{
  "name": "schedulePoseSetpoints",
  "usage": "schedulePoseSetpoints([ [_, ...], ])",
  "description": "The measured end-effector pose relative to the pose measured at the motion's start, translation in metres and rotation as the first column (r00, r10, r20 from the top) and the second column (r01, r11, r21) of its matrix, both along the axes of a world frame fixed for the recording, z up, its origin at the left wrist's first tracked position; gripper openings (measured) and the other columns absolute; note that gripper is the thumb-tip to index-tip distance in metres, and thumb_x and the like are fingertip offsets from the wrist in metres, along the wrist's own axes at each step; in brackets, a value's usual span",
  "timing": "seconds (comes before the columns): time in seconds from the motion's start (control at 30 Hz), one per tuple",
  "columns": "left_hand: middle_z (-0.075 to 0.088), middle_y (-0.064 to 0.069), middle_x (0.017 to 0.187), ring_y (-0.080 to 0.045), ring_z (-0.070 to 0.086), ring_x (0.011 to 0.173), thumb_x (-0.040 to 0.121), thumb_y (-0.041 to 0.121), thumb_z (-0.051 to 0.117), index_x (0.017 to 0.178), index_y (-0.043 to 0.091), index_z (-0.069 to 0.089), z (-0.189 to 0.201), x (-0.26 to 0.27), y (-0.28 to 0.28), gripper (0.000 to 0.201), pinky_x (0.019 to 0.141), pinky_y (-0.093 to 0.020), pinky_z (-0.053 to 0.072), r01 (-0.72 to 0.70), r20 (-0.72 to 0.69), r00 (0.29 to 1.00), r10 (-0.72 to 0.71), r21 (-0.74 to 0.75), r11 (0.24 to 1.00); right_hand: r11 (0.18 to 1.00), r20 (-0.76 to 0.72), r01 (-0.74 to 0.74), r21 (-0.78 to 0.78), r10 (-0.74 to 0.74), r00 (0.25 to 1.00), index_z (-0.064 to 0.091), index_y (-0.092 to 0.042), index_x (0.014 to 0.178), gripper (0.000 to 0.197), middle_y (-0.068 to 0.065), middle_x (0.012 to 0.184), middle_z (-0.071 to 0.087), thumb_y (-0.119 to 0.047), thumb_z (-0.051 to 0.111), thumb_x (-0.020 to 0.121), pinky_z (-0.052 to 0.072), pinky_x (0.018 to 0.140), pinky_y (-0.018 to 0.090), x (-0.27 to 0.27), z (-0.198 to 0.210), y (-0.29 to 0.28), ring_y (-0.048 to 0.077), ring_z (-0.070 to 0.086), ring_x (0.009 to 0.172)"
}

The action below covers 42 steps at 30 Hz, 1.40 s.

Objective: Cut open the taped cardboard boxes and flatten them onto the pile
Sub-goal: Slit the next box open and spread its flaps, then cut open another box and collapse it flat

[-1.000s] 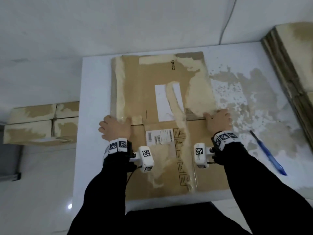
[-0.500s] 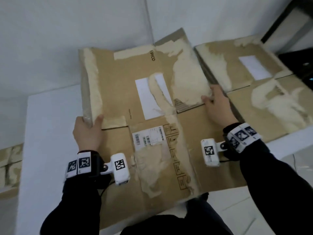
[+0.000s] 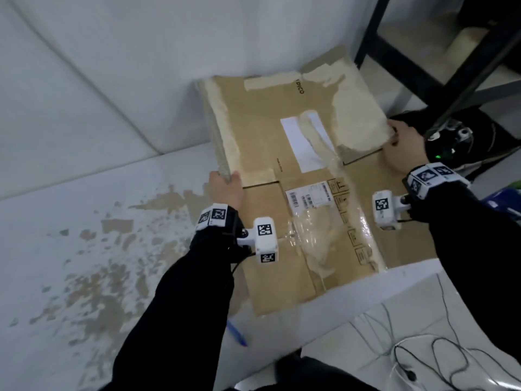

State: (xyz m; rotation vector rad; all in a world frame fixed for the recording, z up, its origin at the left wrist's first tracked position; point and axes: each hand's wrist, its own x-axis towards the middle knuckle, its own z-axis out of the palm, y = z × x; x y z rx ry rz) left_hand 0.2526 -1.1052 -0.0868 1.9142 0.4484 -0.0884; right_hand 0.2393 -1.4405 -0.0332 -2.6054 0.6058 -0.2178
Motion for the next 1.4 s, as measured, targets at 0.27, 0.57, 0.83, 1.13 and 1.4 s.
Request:
schedulePoseSetpoints([
  [0.27, 0.037, -0.023, 0.145, -0.037, 0.035, 0.135, 0.086, 0.019, 0.063, 0.144, 0.005, 0.034, -0.059, 0.008, -0.066, 0.066, 0.111, -0.044, 0.031, 0.006, -0.054, 0.999, 0.003, 0.158, 0.988, 0.990, -0.338, -0.119, -0.077, 0.086, 0.937, 0.032, -0.023, 0.146, 0.057, 0.014, 0.157, 0.007, -0.040, 0.049, 0.094, 0.011, 0.113, 0.057, 0.001, -0.077, -0.007, 0.035, 0.004, 0.144],
  [0.57, -0.037, -0.005, 0.152, -0.035, -0.033, 0.138, 0.069, 0.082, 0.050, 0.147, 0.036, -0.020, -0.094, 0.014, -0.090, 0.115, 0.114, -0.058, 0.002, 0.571, -0.324, 0.821, -0.470, 0.481, 0.665, 0.980, -0.618, -0.177, 0.091, 0.195, 0.762, -0.021, -0.042, 0.144, 0.105, 0.005, 0.151, -0.034, -0.089, 0.032, 0.067, -0.013, 0.103, 0.070, 0.007, -0.110, 0.022, 0.032, -0.030, 0.139],
  [0.83, -0.029, -0.004, 0.155, -0.033, -0.028, 0.141, 0.078, 0.063, 0.061, 0.151, 0.033, -0.008, -0.077, 0.016, -0.091, 0.105, 0.114, -0.057, 0.000, 0.585, -0.335, 0.811, -0.481, 0.449, 0.675, 0.990, -0.594, -0.137, 0.032, 0.129, 0.794, -0.010, -0.035, 0.149, 0.098, 0.010, 0.157, -0.020, -0.079, 0.039, 0.077, -0.005, 0.103, 0.072, 0.014, -0.108, 0.028, 0.036, -0.019, 0.142],
  [1.13, 0.061, -0.006, 0.127, -0.018, 0.061, 0.111, 0.097, 0.020, 0.054, 0.132, 0.017, 0.056, -0.049, -0.143, 0.035, 0.035, 0.084, -0.017, 0.045, 0.323, -0.085, 0.945, -0.316, 0.085, 0.943, 0.828, 0.010, -0.533, 0.176, 0.540, 0.842, 0.061, 0.001, 0.108, 0.026, 0.018, 0.104, 0.062, -0.010, 0.045, 0.091, 0.045, 0.090, 0.042, -0.043, -0.086, 0.158, 0.029, 0.056, 0.097],
  [1.4, 0.069, -0.007, 0.077, -0.016, 0.063, 0.064, 0.098, 0.016, 0.050, 0.093, -0.003, 0.061, -0.112, -0.428, 0.178, 0.023, 0.056, -0.025, 0.044, -0.484, -0.448, 0.801, 0.397, -0.094, 0.870, 0.212, -0.214, -0.578, 0.788, 0.975, 0.065, 0.059, -0.013, 0.105, 0.016, 0.003, 0.090, 0.065, -0.017, 0.046, 0.098, 0.050, 0.076, 0.028, -0.167, -0.112, 0.371, 0.019, 0.064, 0.084],
])
